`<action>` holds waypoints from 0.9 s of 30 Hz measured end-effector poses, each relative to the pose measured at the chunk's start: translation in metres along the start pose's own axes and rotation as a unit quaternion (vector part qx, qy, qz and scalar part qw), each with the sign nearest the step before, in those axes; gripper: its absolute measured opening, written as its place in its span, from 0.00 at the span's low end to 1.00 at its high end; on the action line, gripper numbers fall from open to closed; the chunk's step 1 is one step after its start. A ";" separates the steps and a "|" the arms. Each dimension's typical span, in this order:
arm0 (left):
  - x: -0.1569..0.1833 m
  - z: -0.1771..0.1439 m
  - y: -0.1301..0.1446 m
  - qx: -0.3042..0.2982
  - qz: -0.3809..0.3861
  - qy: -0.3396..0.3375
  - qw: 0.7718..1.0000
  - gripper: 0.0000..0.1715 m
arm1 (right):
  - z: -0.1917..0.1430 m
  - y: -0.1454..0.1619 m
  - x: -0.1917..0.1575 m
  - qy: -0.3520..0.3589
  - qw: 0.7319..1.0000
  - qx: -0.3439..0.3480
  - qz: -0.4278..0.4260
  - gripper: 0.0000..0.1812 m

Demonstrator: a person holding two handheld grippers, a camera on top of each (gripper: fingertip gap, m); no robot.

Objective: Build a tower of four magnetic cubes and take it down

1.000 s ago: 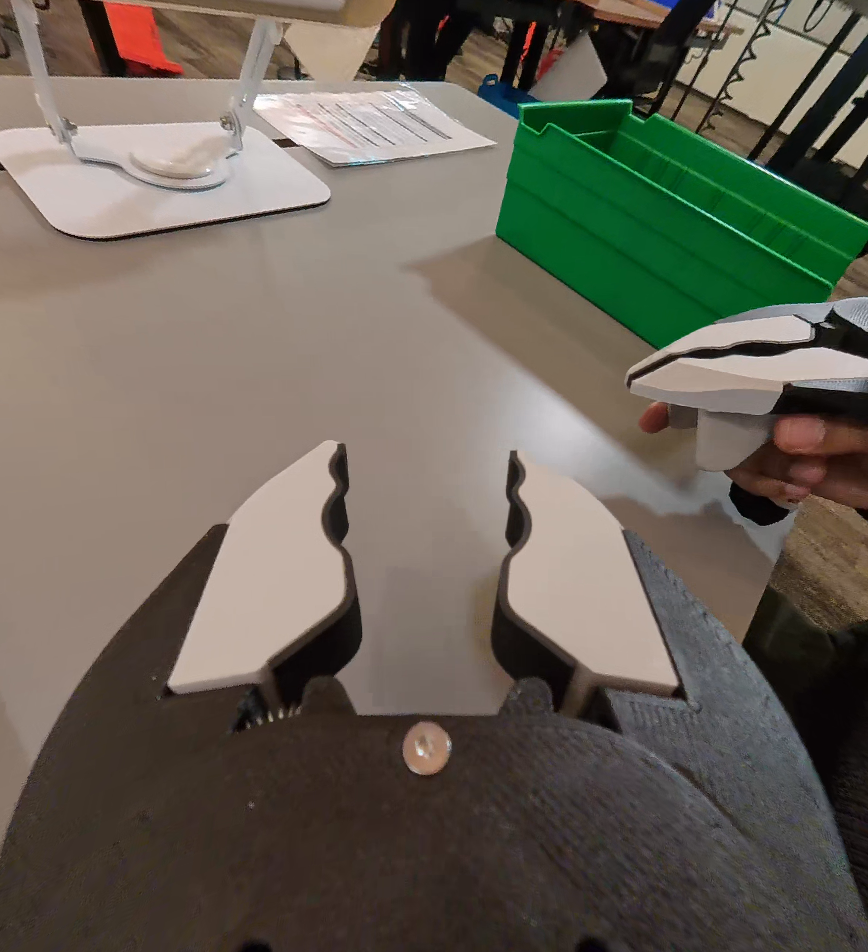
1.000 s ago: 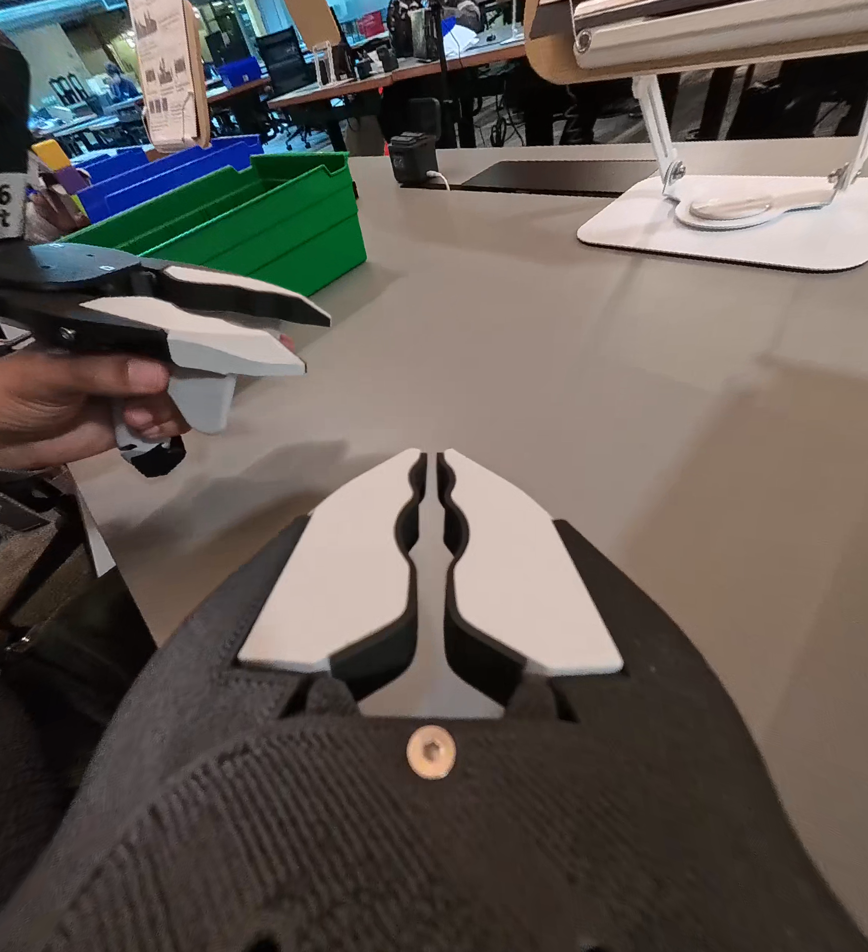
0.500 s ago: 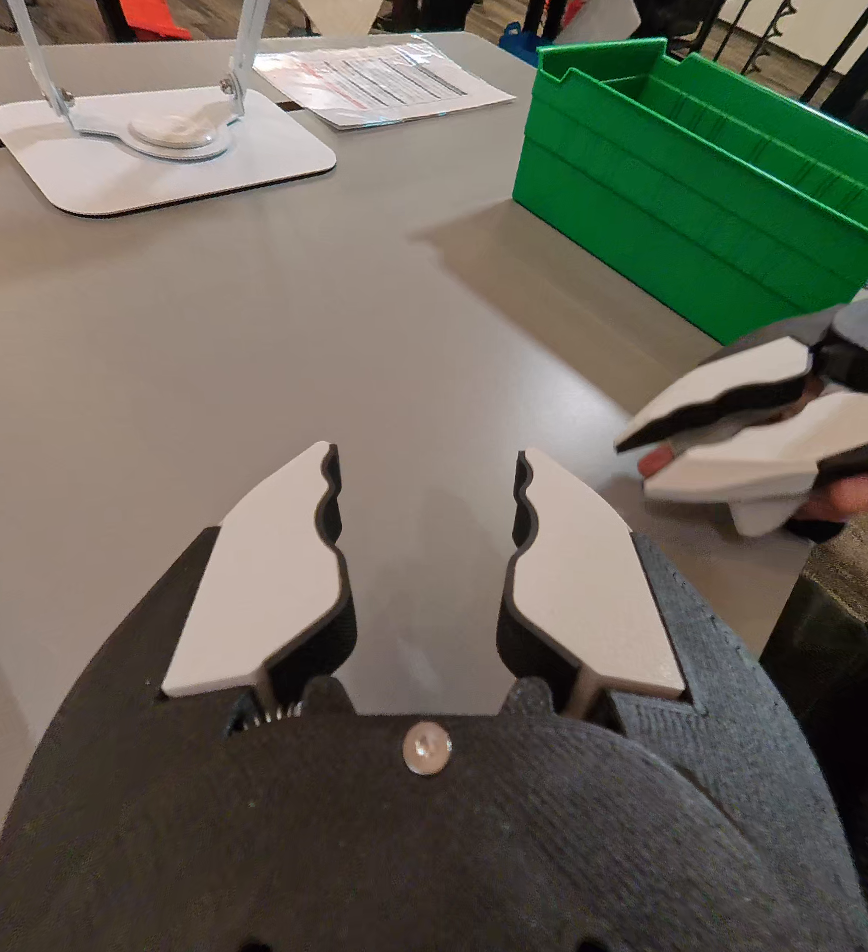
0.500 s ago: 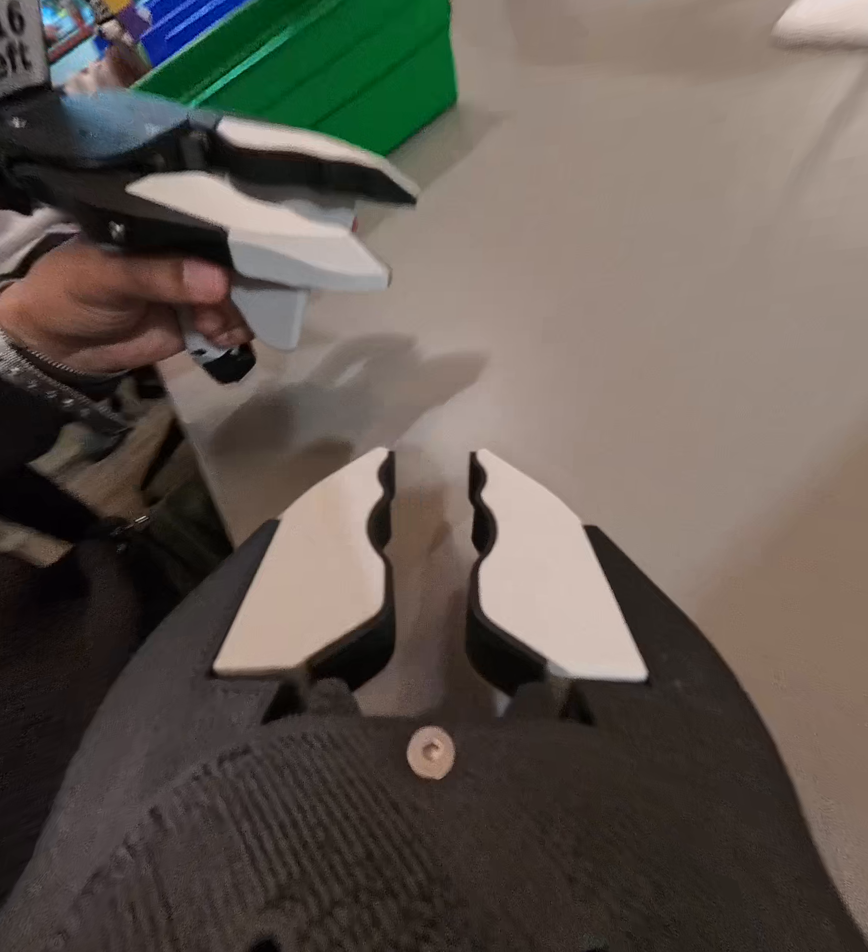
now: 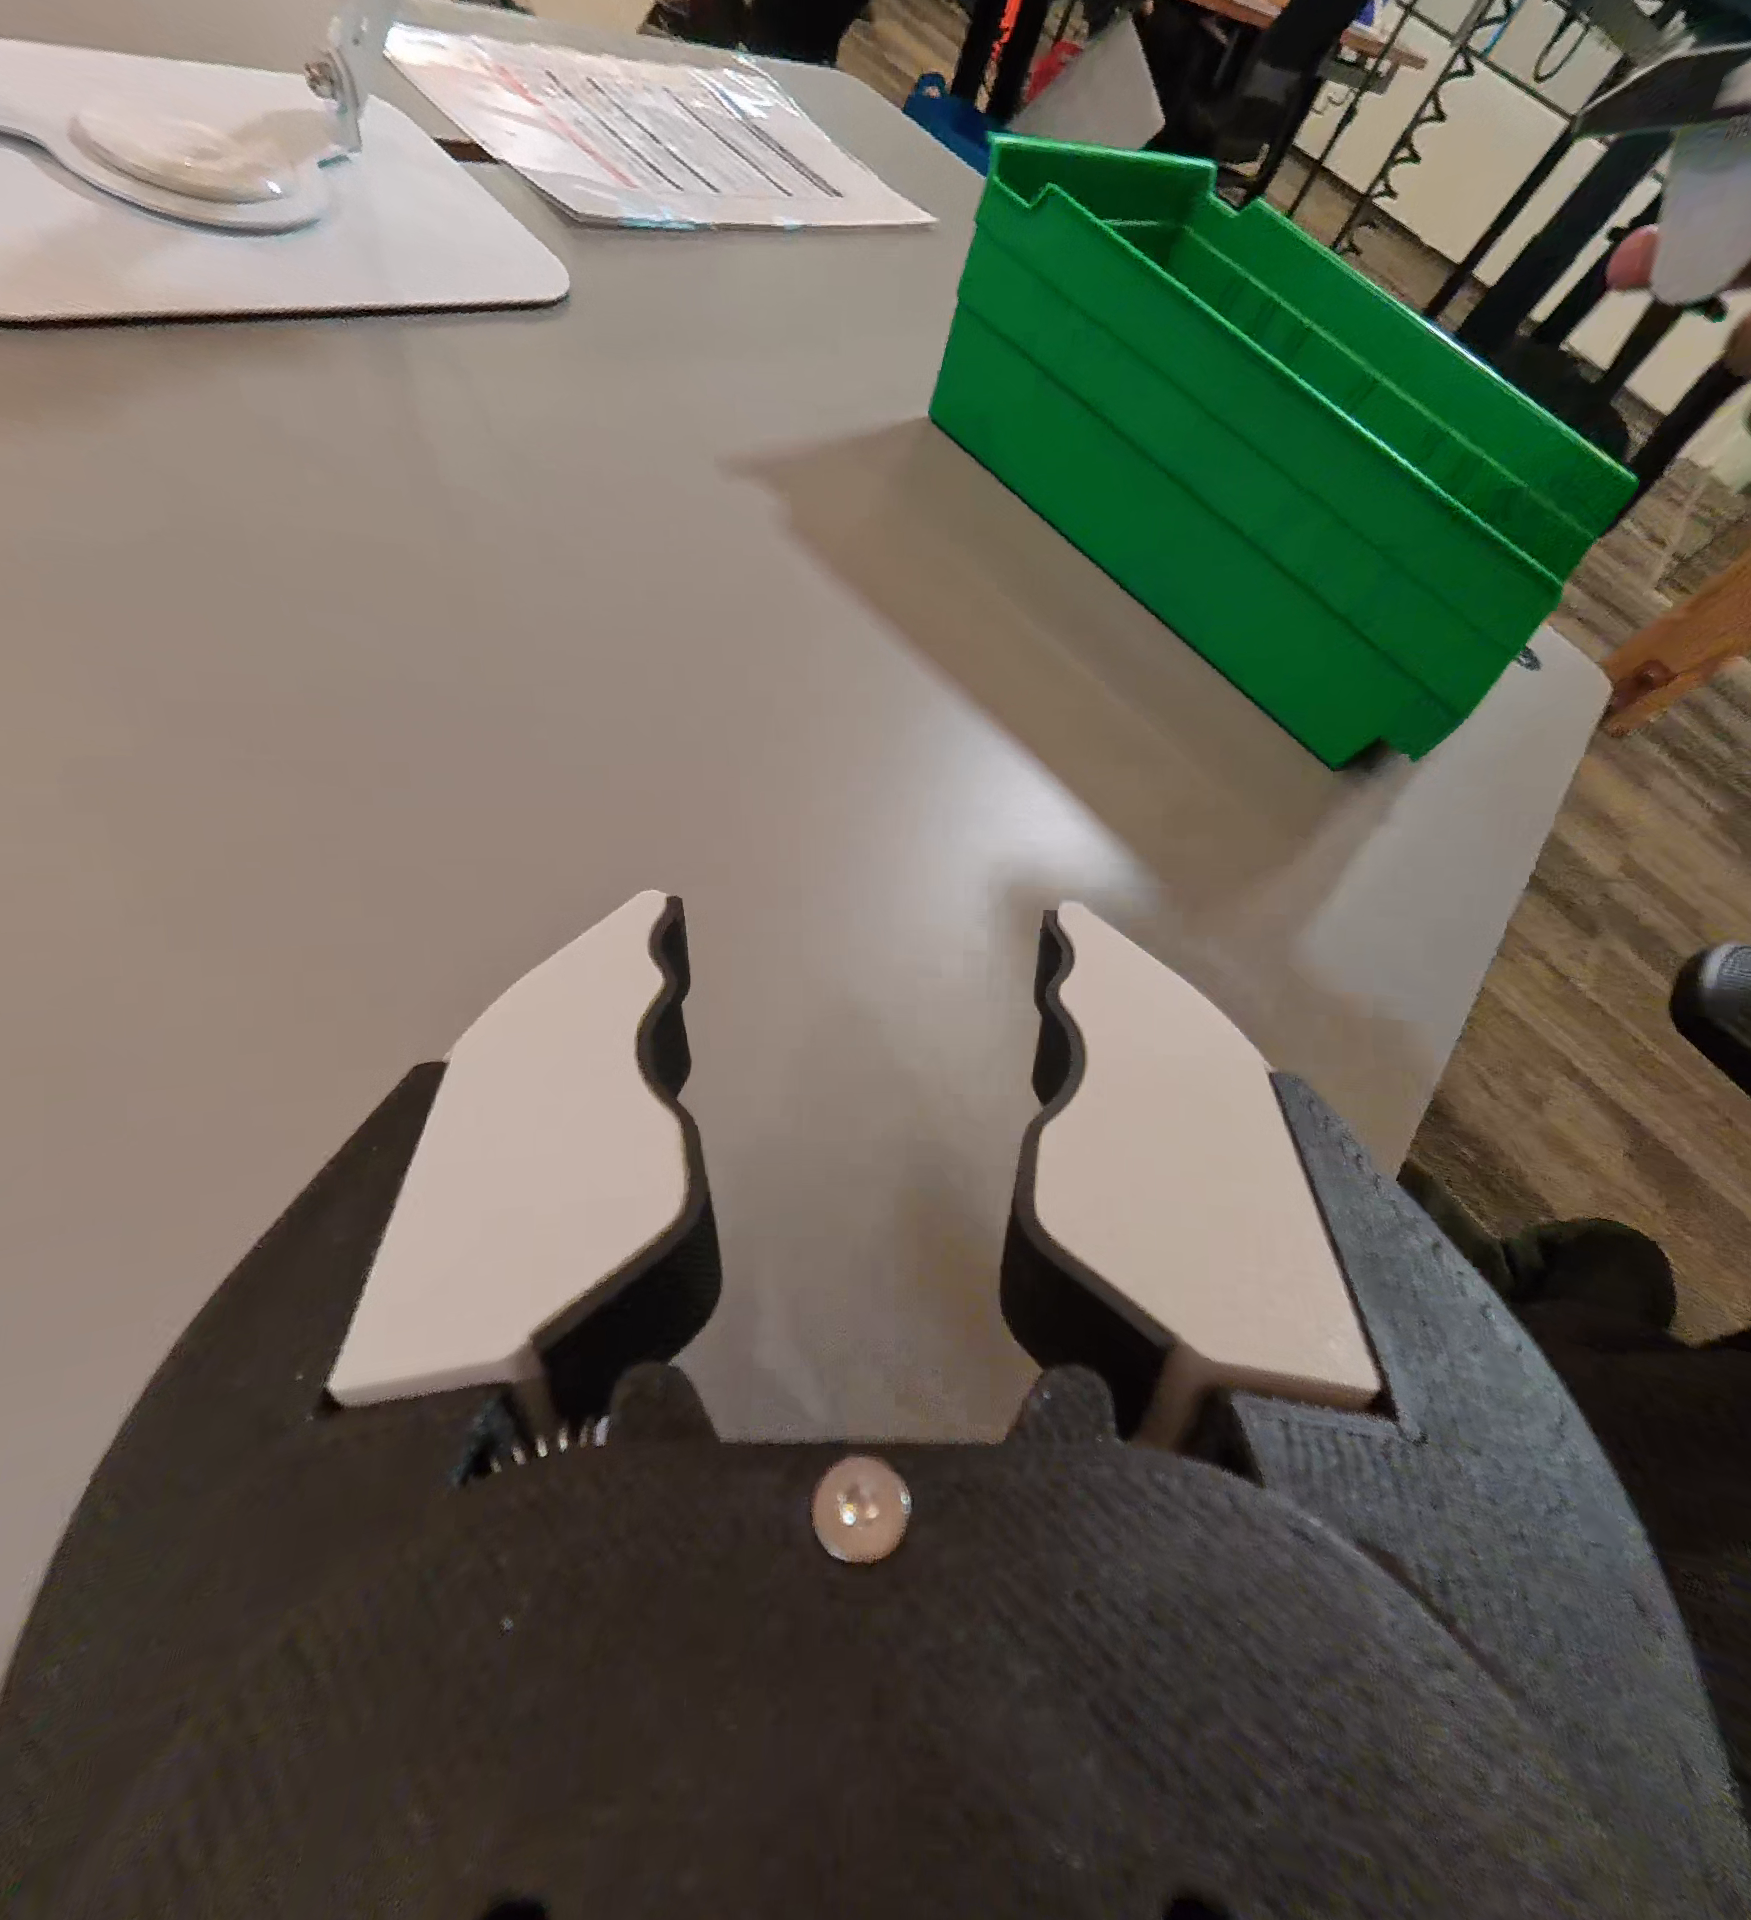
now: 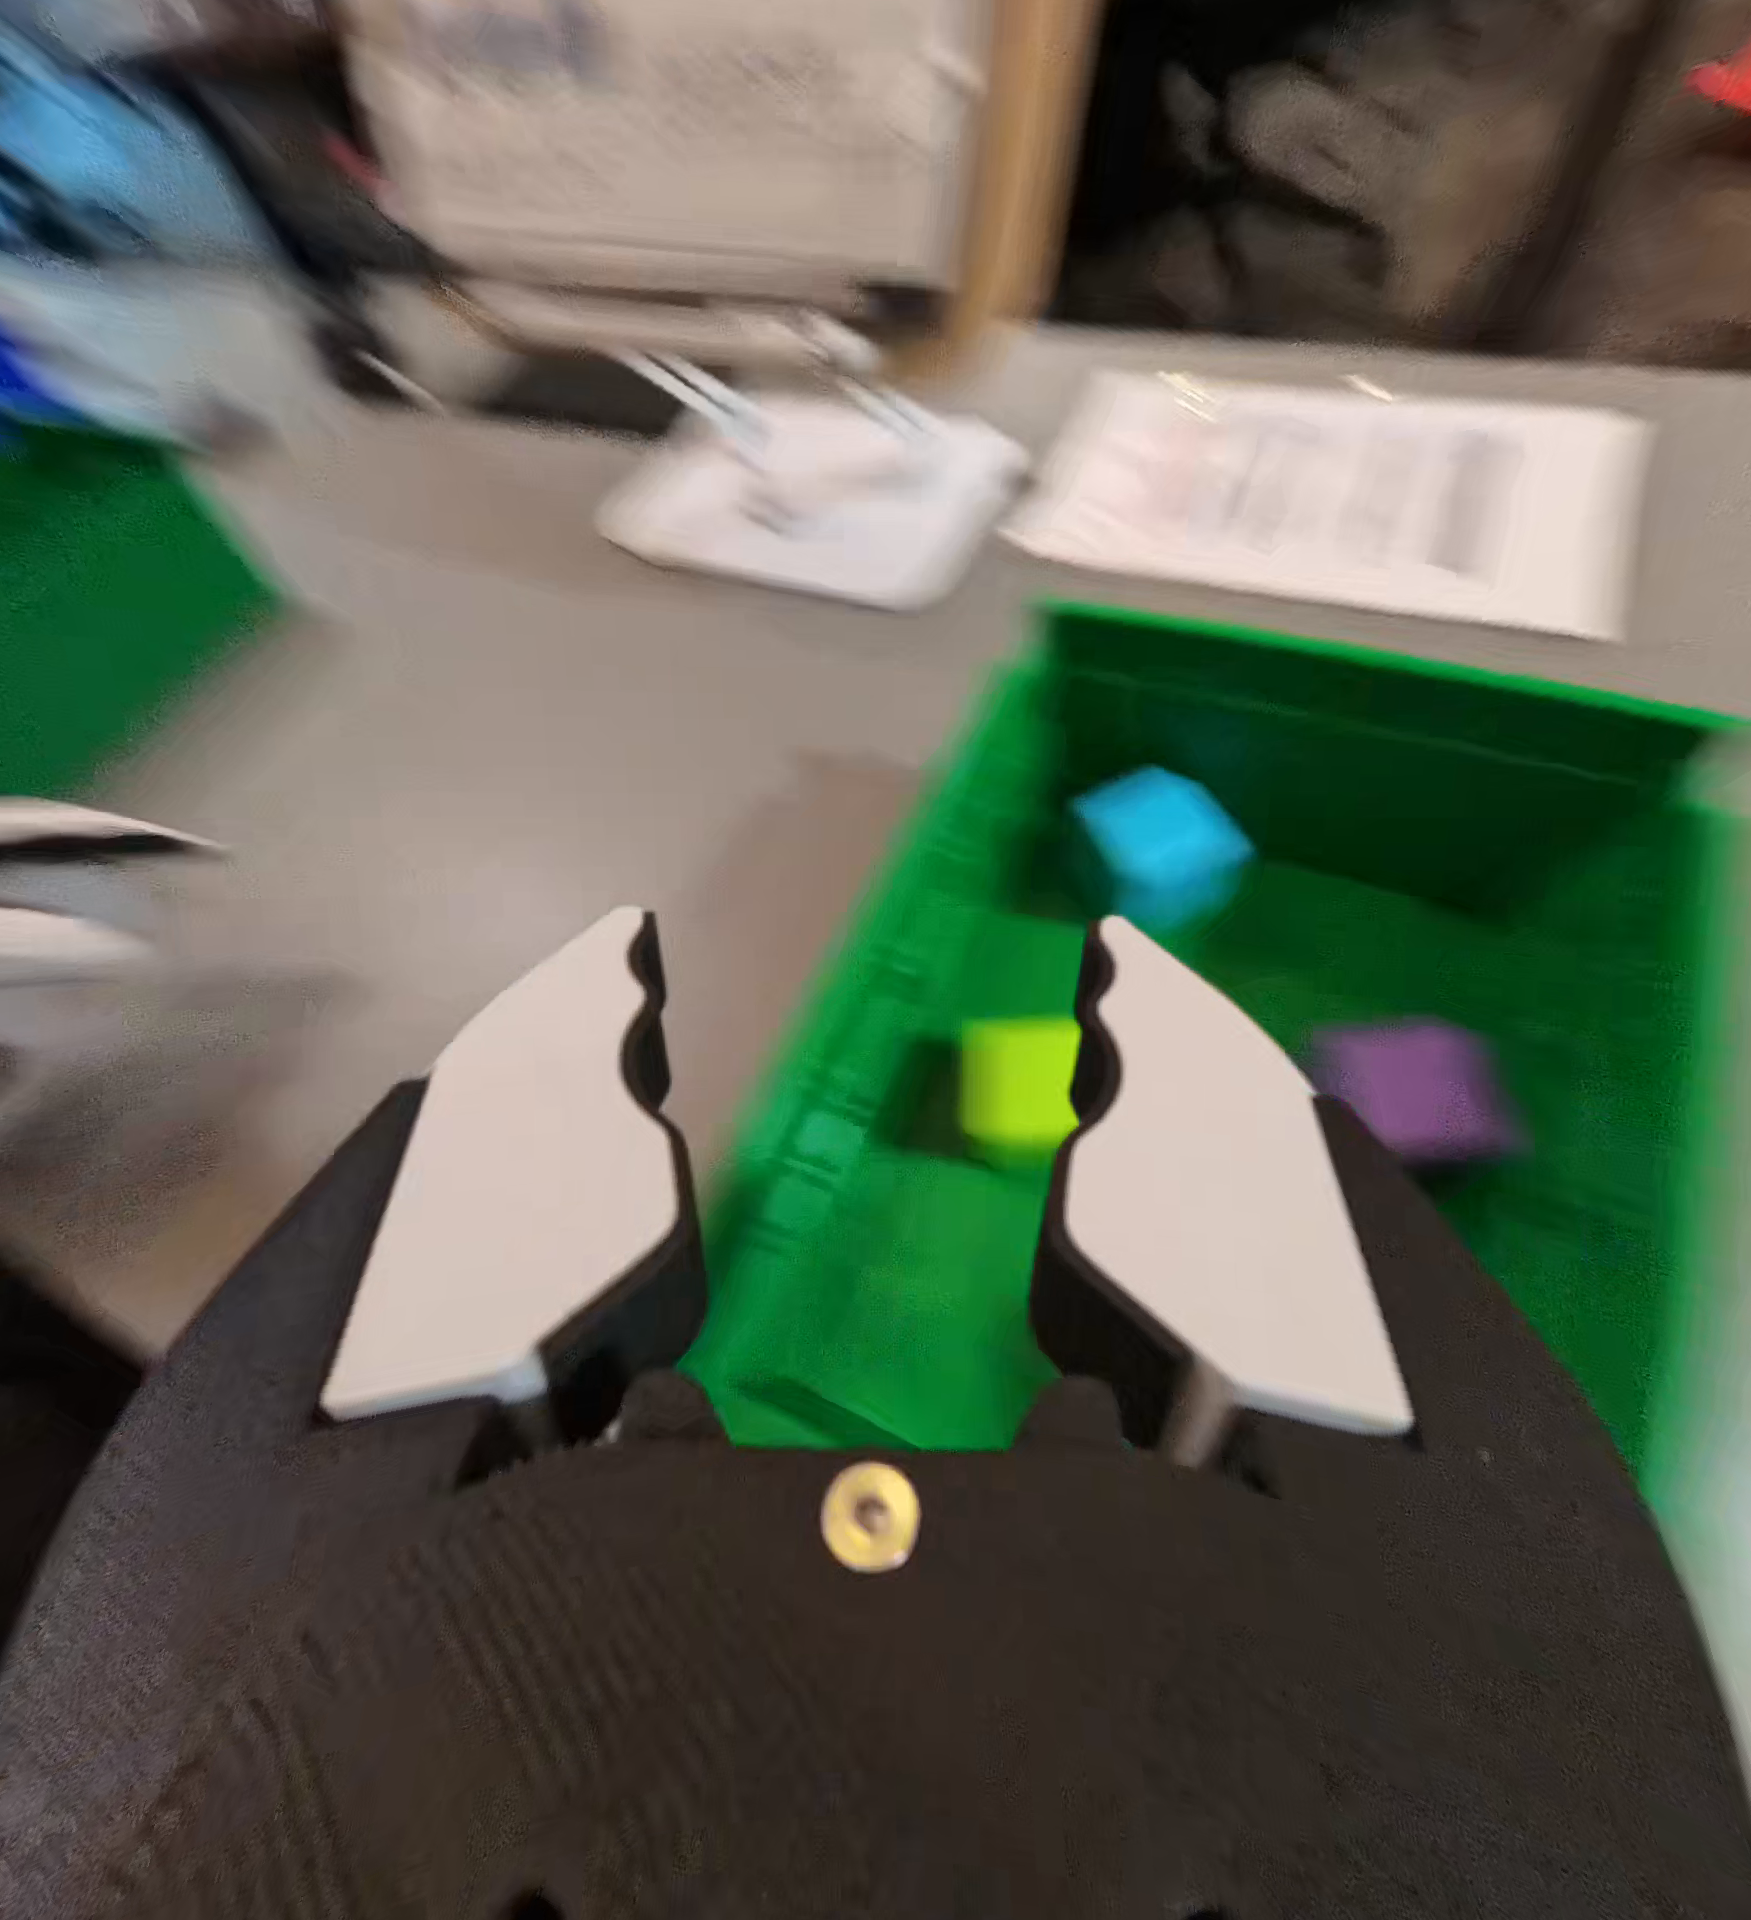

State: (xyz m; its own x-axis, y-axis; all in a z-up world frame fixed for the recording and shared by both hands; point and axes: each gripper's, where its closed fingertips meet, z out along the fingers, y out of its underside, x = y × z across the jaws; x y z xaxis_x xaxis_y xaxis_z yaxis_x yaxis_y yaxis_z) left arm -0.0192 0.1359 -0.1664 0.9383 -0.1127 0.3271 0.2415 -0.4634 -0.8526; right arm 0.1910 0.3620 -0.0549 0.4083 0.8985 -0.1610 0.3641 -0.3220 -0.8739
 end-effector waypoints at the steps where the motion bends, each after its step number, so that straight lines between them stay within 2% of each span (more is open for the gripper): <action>1: 0.000 0.003 0.001 -0.005 -0.005 0.007 1.000 0.37 | -0.005 0.009 0.045 0.063 0.997 -0.050 -0.021 0.41; 3: 0.000 0.008 0.003 -0.017 -0.019 0.018 1.000 0.38 | -0.015 0.028 0.121 0.155 0.977 -0.141 -0.047 0.39; 4: 0.001 0.010 0.005 -0.023 -0.028 0.027 0.999 0.38 | -0.017 0.041 0.147 0.170 0.966 -0.189 -0.039 0.40; 6: 0.003 0.012 0.006 -0.031 -0.049 0.039 0.998 0.37 | -0.015 0.072 0.172 0.156 0.947 -0.282 0.000 0.41; 8: 0.003 0.013 0.006 -0.034 -0.057 0.045 0.997 0.35 | -0.013 0.099 0.185 0.142 0.922 -0.360 0.010 0.38; 9: 0.003 0.013 0.006 -0.036 -0.056 0.045 0.997 0.35 | -0.013 0.109 0.193 0.152 0.909 -0.389 0.001 0.33; 10: 0.002 0.013 0.006 -0.036 -0.054 0.044 0.997 0.35 | -0.012 0.116 0.201 0.162 0.898 -0.408 -0.009 0.25; 13: 0.001 0.013 0.007 -0.041 -0.048 0.042 0.997 0.35 | 0.003 0.116 0.195 0.120 0.907 -0.403 0.027 0.05; 19: 0.003 0.014 0.010 -0.050 -0.051 0.048 0.996 0.35 | 0.007 0.127 0.195 0.106 0.888 -0.446 -0.015 0.09; 25: 0.002 0.011 0.008 -0.044 -0.068 0.055 0.995 0.35 | 0.008 0.127 0.191 0.077 0.895 -0.436 0.057 0.03; 27: 0.001 0.010 0.006 -0.039 -0.073 0.055 0.995 0.35 | 0.011 0.123 0.188 0.077 0.901 -0.414 0.108 0.03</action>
State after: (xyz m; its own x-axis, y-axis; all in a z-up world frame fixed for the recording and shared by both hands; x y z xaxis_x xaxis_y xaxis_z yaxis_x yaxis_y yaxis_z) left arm -0.0142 0.1416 -0.1753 0.8612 -0.1328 0.4906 0.3490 -0.5474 -0.7607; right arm 0.3036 0.4949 -0.1979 0.6317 0.7574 -0.1653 0.7360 -0.6529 -0.1788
